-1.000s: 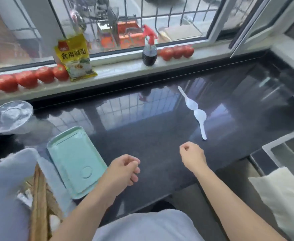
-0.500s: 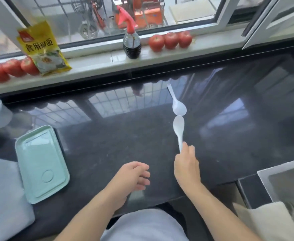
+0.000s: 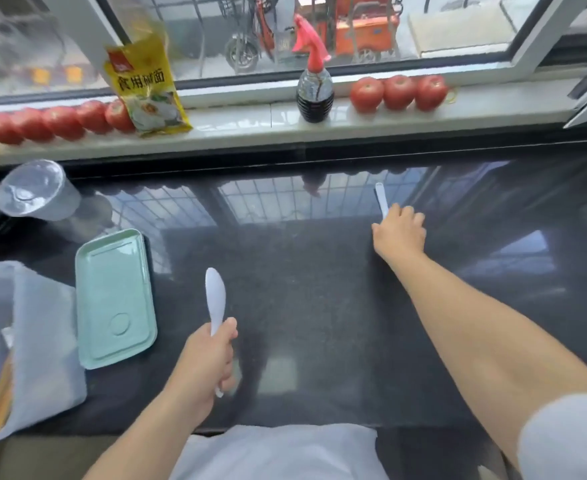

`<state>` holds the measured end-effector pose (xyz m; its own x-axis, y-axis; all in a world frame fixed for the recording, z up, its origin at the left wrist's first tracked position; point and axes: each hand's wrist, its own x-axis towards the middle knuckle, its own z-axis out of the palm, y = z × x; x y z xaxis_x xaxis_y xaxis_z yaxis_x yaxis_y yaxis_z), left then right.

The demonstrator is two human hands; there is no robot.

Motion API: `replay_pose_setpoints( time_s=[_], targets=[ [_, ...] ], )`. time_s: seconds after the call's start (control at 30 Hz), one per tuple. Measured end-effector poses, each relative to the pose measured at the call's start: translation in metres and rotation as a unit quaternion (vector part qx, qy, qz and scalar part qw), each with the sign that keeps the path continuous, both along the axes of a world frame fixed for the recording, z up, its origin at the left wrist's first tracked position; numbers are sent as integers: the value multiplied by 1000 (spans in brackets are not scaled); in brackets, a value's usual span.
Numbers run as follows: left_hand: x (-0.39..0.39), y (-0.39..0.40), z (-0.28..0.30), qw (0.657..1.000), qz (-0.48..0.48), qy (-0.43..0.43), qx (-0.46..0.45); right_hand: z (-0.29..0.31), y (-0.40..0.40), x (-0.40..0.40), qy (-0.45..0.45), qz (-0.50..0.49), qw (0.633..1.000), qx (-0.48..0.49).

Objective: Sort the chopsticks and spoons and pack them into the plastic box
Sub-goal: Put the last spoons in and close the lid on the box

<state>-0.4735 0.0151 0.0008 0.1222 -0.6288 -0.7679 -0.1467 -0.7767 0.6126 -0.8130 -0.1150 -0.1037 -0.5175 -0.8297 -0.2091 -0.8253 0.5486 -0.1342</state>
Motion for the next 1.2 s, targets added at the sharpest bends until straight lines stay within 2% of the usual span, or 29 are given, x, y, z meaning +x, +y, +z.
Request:
replay_pose_setpoints(
  time_s=[0.07, 0.13, 0.3, 0.4, 0.47, 0.57, 0.67, 0.77, 0.9, 1.0, 1.07, 1.13, 1.2],
  targets=[
    [3, -1, 9, 1000, 8, 2, 18, -8, -2, -2, 28, 4, 999, 42],
    [10, -6, 17, 999, 42, 15, 28, -7, 4, 17, -2, -7, 999, 43],
    [42, 1, 27, 996, 79, 36, 8, 22, 37, 112, -226, 17, 972, 63],
    [75, 11, 35, 993, 109, 43, -34, 61, 57, 199, -388, 42, 921, 24],
    [106, 17, 45, 988, 129, 35, -72, 86, 71, 253, -454, 81, 887, 35],
    [163, 21, 67, 978, 162, 21, -128, 106, 84, 310, -490, 116, 862, 51],
    [243, 25, 85, 958, 233, 16, -166, 129, 85, 353, -488, 131, 861, 50],
    [327, 22, 86, 952, 251, -17, -175, 158, 80, 402, -512, 137, 848, 5],
    [420, 8, 71, 956, 240, 9, -167, 183, 73, 498, -549, 128, 825, -42],
    [469, -1, 63, 968, 200, 32, -146, 184, 70, 577, -547, 58, 832, -77],
    [487, -6, 60, 972, 182, 45, -144, 178, 73, 615, -570, -24, 814, -108],
    [502, -7, 58, 974, 175, 54, -130, 168, 82, 641, -594, -147, 782, -123],
    [511, -9, 56, 978, 160, 63, -114, 158, 96, 656, -627, -266, 723, -114]
  ],
)
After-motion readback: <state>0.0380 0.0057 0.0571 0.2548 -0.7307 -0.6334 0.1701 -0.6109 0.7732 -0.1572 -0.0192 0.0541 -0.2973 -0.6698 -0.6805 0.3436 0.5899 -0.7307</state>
